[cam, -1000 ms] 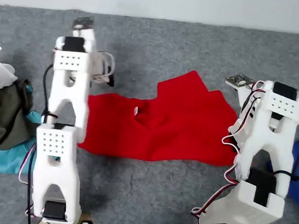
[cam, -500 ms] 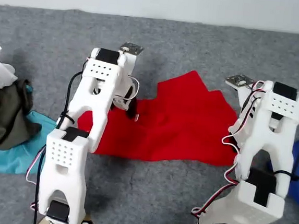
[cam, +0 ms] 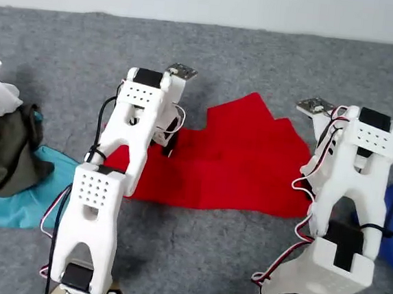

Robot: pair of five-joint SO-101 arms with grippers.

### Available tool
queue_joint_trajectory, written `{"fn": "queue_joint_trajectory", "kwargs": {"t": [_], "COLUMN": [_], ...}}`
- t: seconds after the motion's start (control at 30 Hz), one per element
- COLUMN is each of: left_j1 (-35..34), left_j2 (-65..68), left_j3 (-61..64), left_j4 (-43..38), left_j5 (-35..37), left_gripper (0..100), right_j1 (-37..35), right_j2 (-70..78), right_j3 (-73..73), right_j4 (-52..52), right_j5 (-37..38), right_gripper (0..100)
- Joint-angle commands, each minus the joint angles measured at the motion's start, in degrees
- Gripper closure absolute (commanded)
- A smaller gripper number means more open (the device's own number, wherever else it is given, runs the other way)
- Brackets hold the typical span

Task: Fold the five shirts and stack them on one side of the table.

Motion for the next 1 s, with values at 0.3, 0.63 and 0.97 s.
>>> {"fn": "queue_joint_trajectory", "kwargs": {"t": [0.3,0.63,0.97], "left_j1": [6.7,2.1,-2.8], "left_j2": [-16.4,-18.8,-18.5], "left_j3": [6.2,8.2,8.1], "left_j4": [1.8,0.4,1.3], "left_j5": [0.0,4.1,4.1], "left_gripper": [79,74,74], "right_j1": [-0.5,-0.5,-0.6], "right_j2": [-0.4,-0.7,-0.4], "right_j3": [-1.1,-1.1,-1.1], "right_j4": [0.7,0.7,0.8], "right_j5": [-0.4,-0.4,-0.4], "right_gripper": [50.1,50.1,50.1]}}
